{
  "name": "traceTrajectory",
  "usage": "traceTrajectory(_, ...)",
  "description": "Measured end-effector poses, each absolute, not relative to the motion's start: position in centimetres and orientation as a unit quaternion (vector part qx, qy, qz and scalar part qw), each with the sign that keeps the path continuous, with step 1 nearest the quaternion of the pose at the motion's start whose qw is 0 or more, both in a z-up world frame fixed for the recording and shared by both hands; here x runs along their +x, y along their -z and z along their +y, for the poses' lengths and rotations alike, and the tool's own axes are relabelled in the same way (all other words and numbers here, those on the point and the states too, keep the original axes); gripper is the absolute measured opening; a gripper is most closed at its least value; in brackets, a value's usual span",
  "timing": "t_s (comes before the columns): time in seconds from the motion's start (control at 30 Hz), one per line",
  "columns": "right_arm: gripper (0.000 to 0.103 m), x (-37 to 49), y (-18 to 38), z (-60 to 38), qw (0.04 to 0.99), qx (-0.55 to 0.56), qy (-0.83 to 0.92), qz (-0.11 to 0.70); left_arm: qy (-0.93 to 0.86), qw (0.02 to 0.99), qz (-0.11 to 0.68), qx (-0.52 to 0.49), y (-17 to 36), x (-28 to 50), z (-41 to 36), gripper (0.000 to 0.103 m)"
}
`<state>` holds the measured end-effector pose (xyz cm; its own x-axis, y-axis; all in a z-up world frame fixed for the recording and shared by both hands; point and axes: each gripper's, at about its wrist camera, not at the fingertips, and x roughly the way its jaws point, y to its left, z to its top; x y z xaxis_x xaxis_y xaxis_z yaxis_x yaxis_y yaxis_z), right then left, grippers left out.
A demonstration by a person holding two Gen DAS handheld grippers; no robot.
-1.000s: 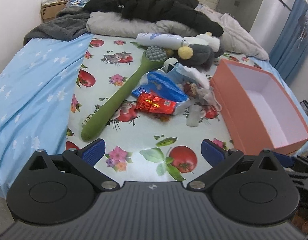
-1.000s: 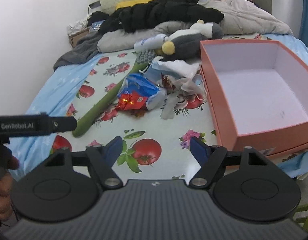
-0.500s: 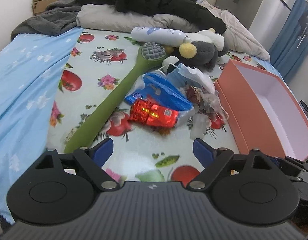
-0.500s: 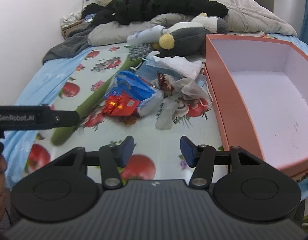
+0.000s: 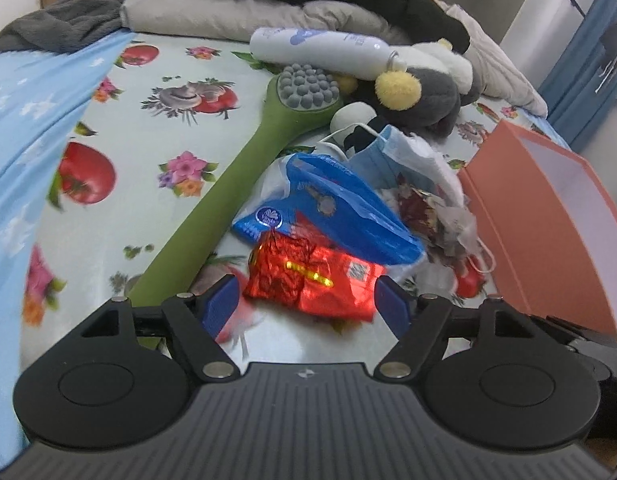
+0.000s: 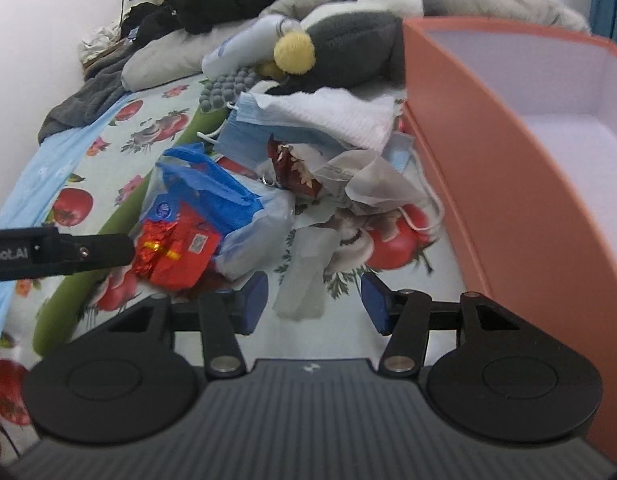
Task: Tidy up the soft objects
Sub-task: 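Lower the left gripper onto the red foil snack packet and close, then lift the red foil packet with the left gripper over the pink box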
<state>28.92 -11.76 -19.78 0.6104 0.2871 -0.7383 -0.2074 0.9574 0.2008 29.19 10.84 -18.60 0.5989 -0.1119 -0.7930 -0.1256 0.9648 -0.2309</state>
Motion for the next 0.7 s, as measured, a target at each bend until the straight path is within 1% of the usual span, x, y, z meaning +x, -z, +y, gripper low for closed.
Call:
traceTrajectory(0.2, 0.053, 31.4, 21.3, -11.4, 0.898, 0.034, -0.134, 0.418, 0.0, 0.875, 0.467, -0.129, 21.5, 31.7, 11.0, 0.078)
traceTrajectory(0.37, 0.053, 32.2, 22.0, -10.9, 0.898, 0.033, -0.15, 0.412, -0.01, 0.871, 0.476, -0.124, 22.7, 32.3, 10.7, 0.07)
traceTrajectory(0.4, 0.052, 32.1, 22.1, -10.7, 0.899, 0.025, -0.154, 0.408, -0.012, 0.871, 0.475, -0.123, 22.8, 32.3, 10.6, 0.067)
traceTrajectory(0.43, 0.041, 32.1, 22.1, -10.5, 0.9, 0.019, -0.157, 0.406, -0.015, 0.872, 0.474, -0.118, 22.8, 32.2, 10.5, 0.061)
traceTrajectory(0.47, 0.035, 32.2, 22.1, -10.3, 0.9, 0.016, -0.159, 0.405, -0.019, 0.874, 0.472, -0.114, 22.8, 32.1, 10.4, 0.058)
traceTrajectory(0.5, 0.035, 32.2, 22.1, -10.3, 0.901, 0.018, -0.16, 0.404, -0.021, 0.875, 0.471, -0.114, 22.8, 32.0, 10.4, 0.052)
traceTrajectory(0.53, 0.032, 32.1, 22.0, -10.4, 0.902, 0.021, -0.159, 0.402, -0.021, 0.874, 0.47, -0.119, 22.8, 31.9, 10.5, 0.042)
traceTrajectory(0.7, 0.03, 31.2, 21.0, -10.3, 0.907, 0.017, -0.162, 0.388, -0.016, 0.876, 0.46, -0.144, 22.2, 30.9, 11.0, 0.038)
